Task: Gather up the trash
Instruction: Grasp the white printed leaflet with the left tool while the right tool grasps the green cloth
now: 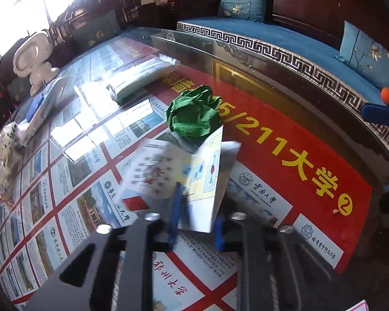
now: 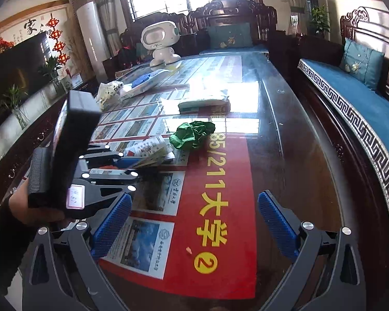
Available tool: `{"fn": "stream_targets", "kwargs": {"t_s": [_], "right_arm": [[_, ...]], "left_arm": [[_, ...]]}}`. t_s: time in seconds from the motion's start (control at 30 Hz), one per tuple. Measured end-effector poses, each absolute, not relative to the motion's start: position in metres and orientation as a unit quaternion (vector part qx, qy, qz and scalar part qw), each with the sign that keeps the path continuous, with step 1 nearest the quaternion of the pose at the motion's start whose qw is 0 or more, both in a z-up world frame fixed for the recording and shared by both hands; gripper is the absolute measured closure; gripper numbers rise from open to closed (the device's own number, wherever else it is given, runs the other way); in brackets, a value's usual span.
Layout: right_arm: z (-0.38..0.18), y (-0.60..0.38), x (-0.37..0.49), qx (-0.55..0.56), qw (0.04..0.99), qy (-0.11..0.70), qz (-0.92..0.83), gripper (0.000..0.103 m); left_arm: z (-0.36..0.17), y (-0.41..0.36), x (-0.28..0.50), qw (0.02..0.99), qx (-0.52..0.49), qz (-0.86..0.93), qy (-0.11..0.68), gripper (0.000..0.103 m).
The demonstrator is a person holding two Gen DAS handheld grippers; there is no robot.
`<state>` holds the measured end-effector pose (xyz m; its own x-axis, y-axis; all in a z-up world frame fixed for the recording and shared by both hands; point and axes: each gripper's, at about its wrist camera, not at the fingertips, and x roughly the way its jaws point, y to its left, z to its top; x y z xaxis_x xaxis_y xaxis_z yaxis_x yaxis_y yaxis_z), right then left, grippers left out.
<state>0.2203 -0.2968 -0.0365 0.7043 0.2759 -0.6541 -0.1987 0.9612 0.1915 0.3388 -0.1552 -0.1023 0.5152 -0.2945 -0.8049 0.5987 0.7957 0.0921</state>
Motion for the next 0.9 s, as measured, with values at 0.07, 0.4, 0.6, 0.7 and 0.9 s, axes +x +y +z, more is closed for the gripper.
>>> {"fn": "stream_targets", "kwargs": {"t_s": [0.07, 0.4, 0.6, 0.7, 0.9], "right_arm": [[-0.039, -0.294, 0.230, 0.051, 0.917, 0.370, 0.138, 0.008], [-0.052, -0.279, 0.283, 0.025, 0.915, 0.377, 0.143, 0.008], [-0.062, -0.278, 0.334, 0.069, 0.901, 0.401, 0.149, 0.008], [-0.068, -0.278, 0.357, 0.093, 0.892, 0.417, 0.148, 0.009], [-0.078, -0.280, 0.379, 0.120, 0.881, 0.437, 0.138, 0.041]], "left_arm": [[-0.101, -0.151, 0.341, 0.850, 0.169, -0.267, 0.421, 0.098], [-0.094, -0.134, 0.351, 0.852, 0.122, -0.279, 0.426, 0.101], [-0.089, -0.122, 0.365, 0.857, 0.084, -0.279, 0.425, 0.101], [-0.091, -0.121, 0.369, 0.858, 0.077, -0.275, 0.426, 0.101], [-0.095, -0.118, 0.374, 0.857, 0.070, -0.271, 0.432, 0.101]]}}
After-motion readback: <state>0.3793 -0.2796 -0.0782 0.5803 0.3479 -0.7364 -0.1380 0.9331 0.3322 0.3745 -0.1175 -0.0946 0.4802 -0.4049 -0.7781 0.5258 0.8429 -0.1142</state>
